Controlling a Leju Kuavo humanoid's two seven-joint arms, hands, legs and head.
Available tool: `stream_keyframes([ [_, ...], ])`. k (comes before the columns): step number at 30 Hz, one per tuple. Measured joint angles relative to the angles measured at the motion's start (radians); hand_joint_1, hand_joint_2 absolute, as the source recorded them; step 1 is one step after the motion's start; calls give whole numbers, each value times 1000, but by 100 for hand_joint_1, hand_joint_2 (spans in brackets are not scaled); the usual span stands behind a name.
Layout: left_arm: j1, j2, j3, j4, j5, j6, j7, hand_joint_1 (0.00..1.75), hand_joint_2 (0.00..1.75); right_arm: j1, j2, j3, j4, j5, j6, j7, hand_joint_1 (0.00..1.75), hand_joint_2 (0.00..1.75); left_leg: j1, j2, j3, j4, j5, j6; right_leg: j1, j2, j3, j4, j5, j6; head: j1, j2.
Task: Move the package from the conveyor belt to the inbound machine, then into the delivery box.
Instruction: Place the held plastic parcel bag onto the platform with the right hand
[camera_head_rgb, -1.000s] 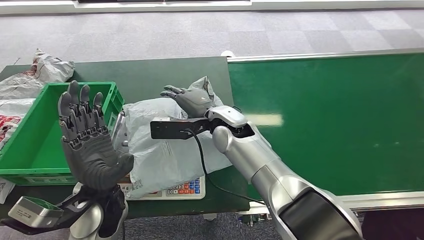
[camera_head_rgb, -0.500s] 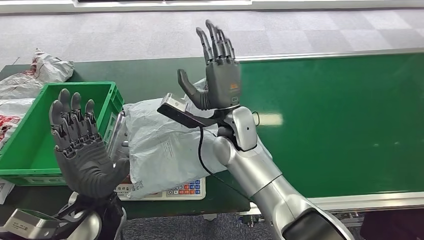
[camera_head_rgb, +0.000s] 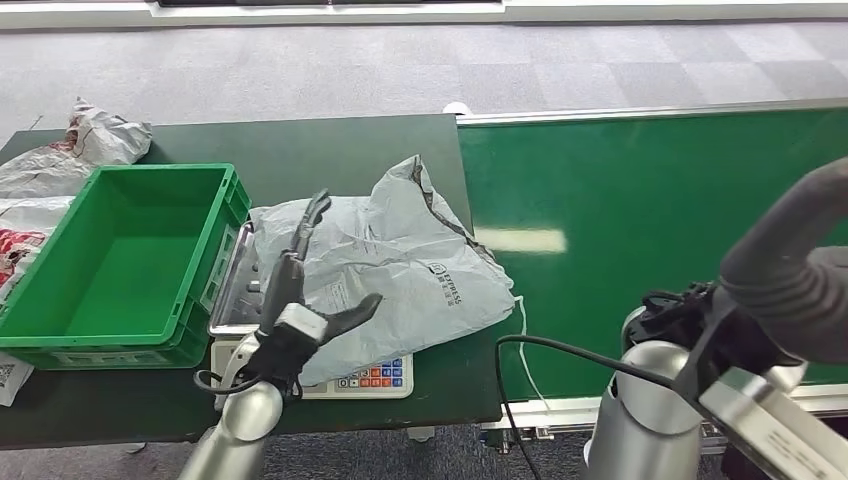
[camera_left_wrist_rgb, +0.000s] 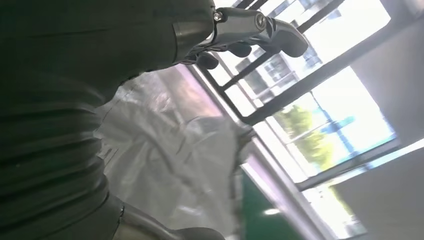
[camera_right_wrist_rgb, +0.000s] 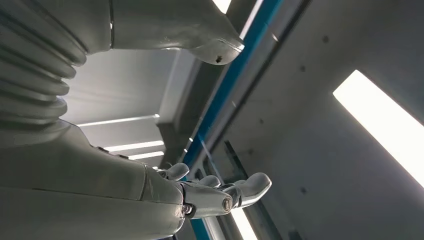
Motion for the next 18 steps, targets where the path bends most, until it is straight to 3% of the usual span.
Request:
stream_keyframes([
  [2,-60,-7,-31,140,-211,23,79,0,175,10,-2,0,-39,-5,1,2,0,175,0,1,0,0,0,0,0,1,0,0,1,0,0,0],
  [4,-107,-19,-54,263,-318,45,106,0,175,16,-4,0,-61,-13,1,0,0,175,1,3,0,0,0,0,-1,3,0,0,2,0,0,0],
  [10,-176,-38,-75,443,-340,57,116,0,175,28,-9,0,-96,-17,3,-4,0,175,1,5,0,0,0,0,-1,6,-1,1,2,0,0,0],
  [18,-204,-48,-87,521,-353,67,121,0,175,37,-12,0,-110,-17,3,-4,0,175,1,5,0,0,0,0,-1,6,-1,1,2,0,0,0],
])
